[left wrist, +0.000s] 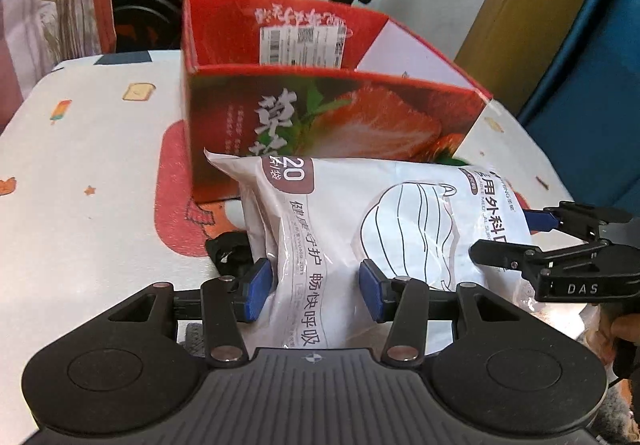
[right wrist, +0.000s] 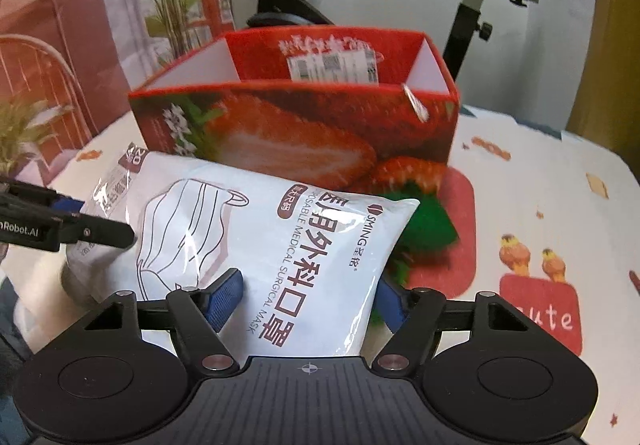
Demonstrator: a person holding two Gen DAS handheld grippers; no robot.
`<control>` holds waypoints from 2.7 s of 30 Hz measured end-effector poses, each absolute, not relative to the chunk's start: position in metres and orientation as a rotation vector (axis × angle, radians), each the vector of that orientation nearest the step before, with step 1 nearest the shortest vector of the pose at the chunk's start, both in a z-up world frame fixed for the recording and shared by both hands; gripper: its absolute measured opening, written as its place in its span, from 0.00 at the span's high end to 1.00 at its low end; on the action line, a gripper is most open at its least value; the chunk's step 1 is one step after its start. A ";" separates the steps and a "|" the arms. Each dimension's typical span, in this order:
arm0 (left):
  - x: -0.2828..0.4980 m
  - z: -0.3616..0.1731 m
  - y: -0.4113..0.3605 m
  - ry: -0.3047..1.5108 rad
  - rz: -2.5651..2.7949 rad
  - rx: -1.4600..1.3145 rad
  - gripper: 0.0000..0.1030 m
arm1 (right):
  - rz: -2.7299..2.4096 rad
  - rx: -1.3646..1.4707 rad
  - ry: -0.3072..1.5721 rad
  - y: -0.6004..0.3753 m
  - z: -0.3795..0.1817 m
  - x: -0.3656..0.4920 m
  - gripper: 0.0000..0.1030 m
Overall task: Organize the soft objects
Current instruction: 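Lift the white mask bag with both grippers above the red box, then lower the white mask bag into the box and open both grippers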
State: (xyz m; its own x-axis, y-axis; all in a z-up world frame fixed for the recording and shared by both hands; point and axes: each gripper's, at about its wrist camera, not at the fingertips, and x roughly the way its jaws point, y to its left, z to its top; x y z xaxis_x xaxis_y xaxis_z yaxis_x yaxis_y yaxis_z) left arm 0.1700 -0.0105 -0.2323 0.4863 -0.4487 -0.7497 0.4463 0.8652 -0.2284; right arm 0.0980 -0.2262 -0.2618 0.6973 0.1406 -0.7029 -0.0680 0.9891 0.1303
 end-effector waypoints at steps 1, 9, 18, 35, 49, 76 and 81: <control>0.168 -0.229 -0.008 0.908 -0.544 -0.014 0.51 | 0.120 0.096 0.784 -0.225 -0.258 0.097 0.35; 0.162 -0.196 0.012 0.806 -0.512 -0.079 0.51 | 0.164 0.080 0.700 -0.217 -0.225 0.092 0.35; 0.175 -0.152 -0.001 0.649 -0.519 -0.078 0.51 | 0.183 0.014 0.586 -0.224 -0.175 0.110 0.37; 0.288 -0.159 -0.038 0.644 -0.365 -0.111 0.52 | 0.159 -0.379 0.355 -0.237 -0.153 0.225 0.38; 0.306 -0.194 -0.056 0.791 -0.348 0.054 0.52 | 0.131 -0.170 0.614 -0.262 -0.221 0.271 0.45; 0.296 -0.195 -0.040 0.858 -0.367 0.065 0.52 | 0.131 0.045 0.879 -0.247 -0.214 0.269 0.48; 0.298 -0.191 -0.039 0.837 -0.360 0.036 0.51 | 0.102 0.077 0.914 -0.257 -0.216 0.277 0.48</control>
